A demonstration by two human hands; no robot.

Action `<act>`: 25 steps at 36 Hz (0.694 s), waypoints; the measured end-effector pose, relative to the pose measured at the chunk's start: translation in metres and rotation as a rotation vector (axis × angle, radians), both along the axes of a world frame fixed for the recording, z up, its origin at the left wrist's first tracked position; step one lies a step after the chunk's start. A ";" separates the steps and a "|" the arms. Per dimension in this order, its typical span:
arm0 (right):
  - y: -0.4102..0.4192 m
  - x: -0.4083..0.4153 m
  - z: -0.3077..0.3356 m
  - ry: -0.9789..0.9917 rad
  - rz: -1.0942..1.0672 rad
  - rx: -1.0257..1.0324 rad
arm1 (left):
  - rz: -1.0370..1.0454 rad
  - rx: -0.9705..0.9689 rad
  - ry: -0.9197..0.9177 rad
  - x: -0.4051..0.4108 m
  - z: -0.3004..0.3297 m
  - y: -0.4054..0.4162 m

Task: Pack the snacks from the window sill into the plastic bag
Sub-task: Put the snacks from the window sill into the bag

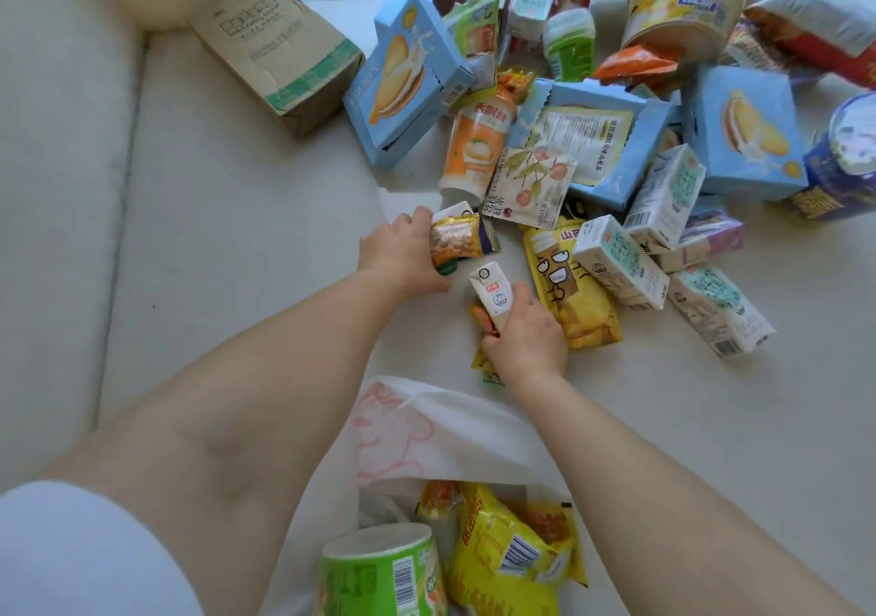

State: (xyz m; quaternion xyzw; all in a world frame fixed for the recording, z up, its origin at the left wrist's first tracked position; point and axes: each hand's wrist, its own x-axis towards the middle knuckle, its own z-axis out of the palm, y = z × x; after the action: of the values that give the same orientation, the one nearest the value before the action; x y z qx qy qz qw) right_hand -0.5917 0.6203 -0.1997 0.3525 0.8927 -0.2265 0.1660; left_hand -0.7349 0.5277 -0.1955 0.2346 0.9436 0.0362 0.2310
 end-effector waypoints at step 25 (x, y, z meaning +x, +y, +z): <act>-0.037 0.087 0.069 0.586 -0.168 -0.151 | 0.454 0.038 0.015 0.088 0.035 -0.091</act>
State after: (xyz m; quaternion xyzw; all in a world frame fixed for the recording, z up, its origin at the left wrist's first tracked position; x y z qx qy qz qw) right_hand -0.5049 0.5828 -0.1311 0.3314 0.8509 -0.3970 -0.0920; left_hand -0.6467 0.4363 -0.1609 0.0207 0.9730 0.1032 0.2056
